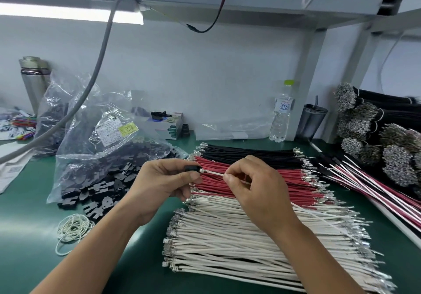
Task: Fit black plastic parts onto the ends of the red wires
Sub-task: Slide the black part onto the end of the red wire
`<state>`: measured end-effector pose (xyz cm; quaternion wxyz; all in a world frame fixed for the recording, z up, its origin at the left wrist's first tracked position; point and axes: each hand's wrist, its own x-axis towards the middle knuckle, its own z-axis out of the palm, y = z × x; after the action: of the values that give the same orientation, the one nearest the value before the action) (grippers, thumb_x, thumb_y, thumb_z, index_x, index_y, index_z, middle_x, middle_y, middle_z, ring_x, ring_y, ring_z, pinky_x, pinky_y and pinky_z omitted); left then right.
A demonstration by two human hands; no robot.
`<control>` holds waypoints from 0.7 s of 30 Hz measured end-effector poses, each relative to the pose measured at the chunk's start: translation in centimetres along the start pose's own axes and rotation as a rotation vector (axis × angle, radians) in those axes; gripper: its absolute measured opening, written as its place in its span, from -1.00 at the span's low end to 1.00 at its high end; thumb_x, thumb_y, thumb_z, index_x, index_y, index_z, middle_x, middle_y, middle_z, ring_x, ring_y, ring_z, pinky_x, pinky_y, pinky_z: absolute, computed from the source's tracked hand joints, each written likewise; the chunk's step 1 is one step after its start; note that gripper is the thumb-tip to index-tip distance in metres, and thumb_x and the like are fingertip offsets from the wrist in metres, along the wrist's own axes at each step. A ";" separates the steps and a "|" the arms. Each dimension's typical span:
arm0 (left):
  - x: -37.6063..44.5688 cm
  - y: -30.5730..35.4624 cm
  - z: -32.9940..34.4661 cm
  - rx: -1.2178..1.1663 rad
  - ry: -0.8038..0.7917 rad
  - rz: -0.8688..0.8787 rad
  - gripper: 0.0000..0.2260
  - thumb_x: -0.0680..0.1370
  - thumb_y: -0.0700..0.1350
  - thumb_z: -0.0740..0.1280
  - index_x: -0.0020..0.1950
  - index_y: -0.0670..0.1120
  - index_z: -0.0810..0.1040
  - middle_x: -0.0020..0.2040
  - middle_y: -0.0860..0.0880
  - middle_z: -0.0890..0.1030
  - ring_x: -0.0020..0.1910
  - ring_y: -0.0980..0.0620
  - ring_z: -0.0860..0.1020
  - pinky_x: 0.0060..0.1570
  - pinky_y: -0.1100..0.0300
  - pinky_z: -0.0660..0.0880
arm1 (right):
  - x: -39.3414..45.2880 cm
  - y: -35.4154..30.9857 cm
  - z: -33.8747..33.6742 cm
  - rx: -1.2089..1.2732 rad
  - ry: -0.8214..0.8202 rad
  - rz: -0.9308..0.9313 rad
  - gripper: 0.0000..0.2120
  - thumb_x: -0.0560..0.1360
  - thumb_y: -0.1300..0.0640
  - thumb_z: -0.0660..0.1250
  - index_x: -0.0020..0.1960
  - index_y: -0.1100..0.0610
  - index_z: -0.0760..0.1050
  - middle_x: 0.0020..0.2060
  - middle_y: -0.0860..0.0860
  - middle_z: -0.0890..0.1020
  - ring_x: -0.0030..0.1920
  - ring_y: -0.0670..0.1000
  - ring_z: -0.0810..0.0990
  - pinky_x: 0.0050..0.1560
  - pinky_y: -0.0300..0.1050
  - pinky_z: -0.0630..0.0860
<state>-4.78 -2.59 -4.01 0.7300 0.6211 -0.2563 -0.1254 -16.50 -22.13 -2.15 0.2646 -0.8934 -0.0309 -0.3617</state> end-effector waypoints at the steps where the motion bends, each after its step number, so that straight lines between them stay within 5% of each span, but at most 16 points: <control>1: 0.0 0.0 0.0 -0.003 -0.005 -0.001 -0.71 0.33 -0.13 0.60 0.03 -0.15 0.77 -0.16 -0.26 0.73 -0.45 0.00 0.59 -0.41 0.20 0.56 | -0.1 0.1 0.1 0.004 0.010 0.002 -0.90 0.54 0.05 0.41 -0.15 -0.09 0.58 -0.23 -0.21 0.54 -0.17 -0.14 0.56 -0.24 -0.26 0.47; 21: -0.4 0.3 0.2 0.001 -0.074 -0.028 -0.68 0.31 -0.09 0.60 0.03 -0.15 0.76 -0.14 -0.28 0.73 -0.43 -0.02 0.59 -0.40 0.17 0.57 | -0.4 -0.1 -0.1 -0.043 0.100 -0.093 -0.92 0.47 0.08 0.51 -0.16 -0.04 0.63 -0.23 -0.19 0.53 -0.22 -0.13 0.56 -0.28 -0.17 0.53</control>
<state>-5.22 -2.51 -3.81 0.7180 0.6198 -0.2744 -0.1581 -16.90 -22.09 -2.32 0.2295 -0.8773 -0.0511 -0.4183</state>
